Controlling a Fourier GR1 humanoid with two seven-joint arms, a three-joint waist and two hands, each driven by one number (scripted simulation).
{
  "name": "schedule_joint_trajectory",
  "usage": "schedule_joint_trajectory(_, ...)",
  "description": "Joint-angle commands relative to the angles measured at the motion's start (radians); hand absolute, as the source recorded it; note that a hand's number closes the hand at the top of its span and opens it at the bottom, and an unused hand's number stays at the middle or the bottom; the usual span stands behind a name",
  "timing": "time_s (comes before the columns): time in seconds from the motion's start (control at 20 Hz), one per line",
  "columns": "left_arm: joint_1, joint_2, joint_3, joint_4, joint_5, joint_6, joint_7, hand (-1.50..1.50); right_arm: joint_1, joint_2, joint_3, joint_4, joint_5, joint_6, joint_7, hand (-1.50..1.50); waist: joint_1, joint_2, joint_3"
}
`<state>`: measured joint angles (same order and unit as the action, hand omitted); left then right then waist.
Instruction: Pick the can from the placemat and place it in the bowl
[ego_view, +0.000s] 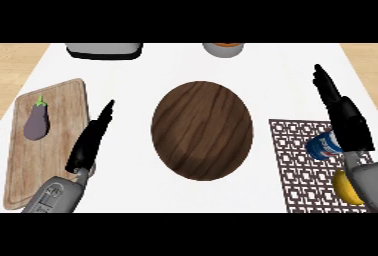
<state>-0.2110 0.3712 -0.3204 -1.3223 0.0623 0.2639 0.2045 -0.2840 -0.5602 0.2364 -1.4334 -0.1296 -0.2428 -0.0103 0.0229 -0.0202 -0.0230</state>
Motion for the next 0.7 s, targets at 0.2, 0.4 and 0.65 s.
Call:
schedule_joint_trajectory(0.2,-0.007,-0.027,0.174,-0.160,0.163,0.003,-0.145,0.00,0.061,0.102,-0.353,0.091,-0.113,-0.414,0.139,-1.50,-0.055,-0.007,0.020)
schedule_joint_trajectory(0.4,-0.007,-0.069,0.189,-0.210,0.226,-0.014,-0.151,0.00,0.221,0.038,-0.414,0.317,-0.016,-0.623,0.325,-1.50,-0.078,0.016,0.012)
schedule_joint_trajectory(0.65,0.038,-0.049,0.258,-0.242,0.338,-0.124,-0.203,0.00,0.237,0.056,-0.390,0.325,0.147,-0.936,0.380,-1.50,-0.014,0.019,0.015)
